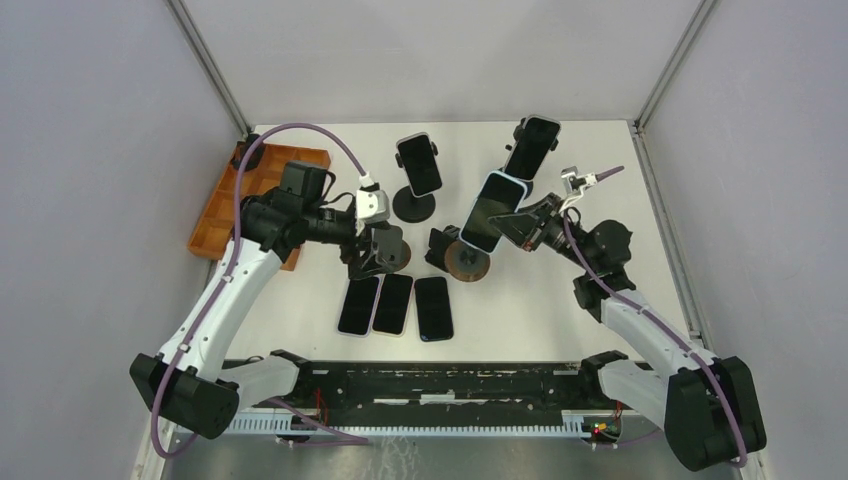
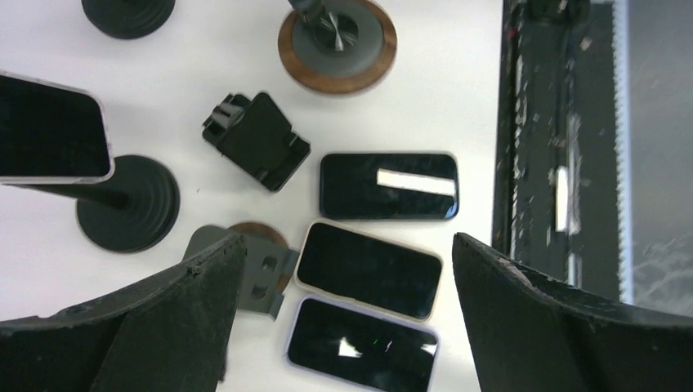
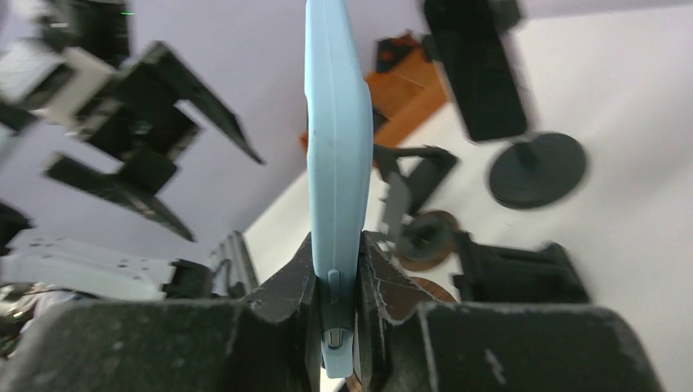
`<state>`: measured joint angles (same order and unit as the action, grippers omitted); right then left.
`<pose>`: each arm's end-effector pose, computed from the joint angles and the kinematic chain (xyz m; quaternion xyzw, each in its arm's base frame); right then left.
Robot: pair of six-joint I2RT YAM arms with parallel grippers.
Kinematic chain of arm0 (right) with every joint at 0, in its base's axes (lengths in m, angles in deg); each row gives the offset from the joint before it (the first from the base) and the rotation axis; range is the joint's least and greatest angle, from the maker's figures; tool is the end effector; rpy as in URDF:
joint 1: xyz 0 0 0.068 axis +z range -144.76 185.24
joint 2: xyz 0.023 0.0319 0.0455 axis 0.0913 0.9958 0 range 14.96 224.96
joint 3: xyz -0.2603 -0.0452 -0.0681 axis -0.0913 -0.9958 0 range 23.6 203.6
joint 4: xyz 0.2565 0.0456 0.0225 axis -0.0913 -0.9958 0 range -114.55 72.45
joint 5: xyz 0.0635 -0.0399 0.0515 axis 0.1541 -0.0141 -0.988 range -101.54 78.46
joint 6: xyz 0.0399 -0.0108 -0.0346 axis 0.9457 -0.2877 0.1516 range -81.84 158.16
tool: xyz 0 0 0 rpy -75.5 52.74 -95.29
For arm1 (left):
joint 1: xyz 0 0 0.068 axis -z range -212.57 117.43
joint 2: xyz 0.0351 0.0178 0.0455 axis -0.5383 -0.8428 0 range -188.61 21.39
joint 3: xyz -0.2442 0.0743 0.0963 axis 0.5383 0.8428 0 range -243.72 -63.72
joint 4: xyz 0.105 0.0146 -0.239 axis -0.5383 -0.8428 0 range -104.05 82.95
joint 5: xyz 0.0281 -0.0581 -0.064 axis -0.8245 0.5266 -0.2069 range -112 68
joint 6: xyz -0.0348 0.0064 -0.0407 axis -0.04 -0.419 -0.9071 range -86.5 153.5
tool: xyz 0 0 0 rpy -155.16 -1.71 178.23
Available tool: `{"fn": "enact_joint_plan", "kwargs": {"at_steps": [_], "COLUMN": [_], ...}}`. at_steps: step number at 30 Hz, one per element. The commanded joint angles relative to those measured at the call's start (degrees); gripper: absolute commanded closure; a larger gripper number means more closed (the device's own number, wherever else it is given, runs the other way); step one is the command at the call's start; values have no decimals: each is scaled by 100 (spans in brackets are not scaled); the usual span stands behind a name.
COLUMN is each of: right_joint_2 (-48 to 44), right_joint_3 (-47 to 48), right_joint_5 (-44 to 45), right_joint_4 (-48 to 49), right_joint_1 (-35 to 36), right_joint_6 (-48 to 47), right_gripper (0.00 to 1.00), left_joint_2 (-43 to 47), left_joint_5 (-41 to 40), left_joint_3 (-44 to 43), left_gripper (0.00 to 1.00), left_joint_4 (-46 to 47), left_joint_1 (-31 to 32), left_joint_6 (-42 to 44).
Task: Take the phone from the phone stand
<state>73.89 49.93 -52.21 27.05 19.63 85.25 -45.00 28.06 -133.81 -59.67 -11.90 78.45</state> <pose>0.2086 0.0775 0.2792 -0.0930 0.6423 0.5604 0.5145 0.1949 -0.1027 0.3581 0.5845 0.6327 -0.3205 0.3941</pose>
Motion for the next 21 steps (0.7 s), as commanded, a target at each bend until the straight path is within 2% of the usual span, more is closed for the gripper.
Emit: {"fn": "enact_joint_plan", "kwargs": {"at_steps": [1, 5, 9, 21], "right_joint_2": [-100, 168, 453, 1156], "right_joint_3": [236, 441, 604, 1279], "right_joint_5": [181, 475, 778, 986], "right_joint_4": [2021, 3006, 3772, 3967], "right_joint_1": [696, 1089, 1311, 2020], "right_joint_6": [1219, 1997, 2582, 2595], "right_gripper": [100, 100, 100, 100], "left_joint_2": [139, 233, 321, 288], "left_joint_5": [624, 814, 965, 1207], "left_joint_3": [118, 183, 252, 143], "left_gripper": [0, 2, 7, 14], "left_joint_4": [1107, 1831, 1931, 2195], "left_joint_1": [22, 19, 32, 144], "left_joint_6": [-1546, -2323, -2445, -2787]}}
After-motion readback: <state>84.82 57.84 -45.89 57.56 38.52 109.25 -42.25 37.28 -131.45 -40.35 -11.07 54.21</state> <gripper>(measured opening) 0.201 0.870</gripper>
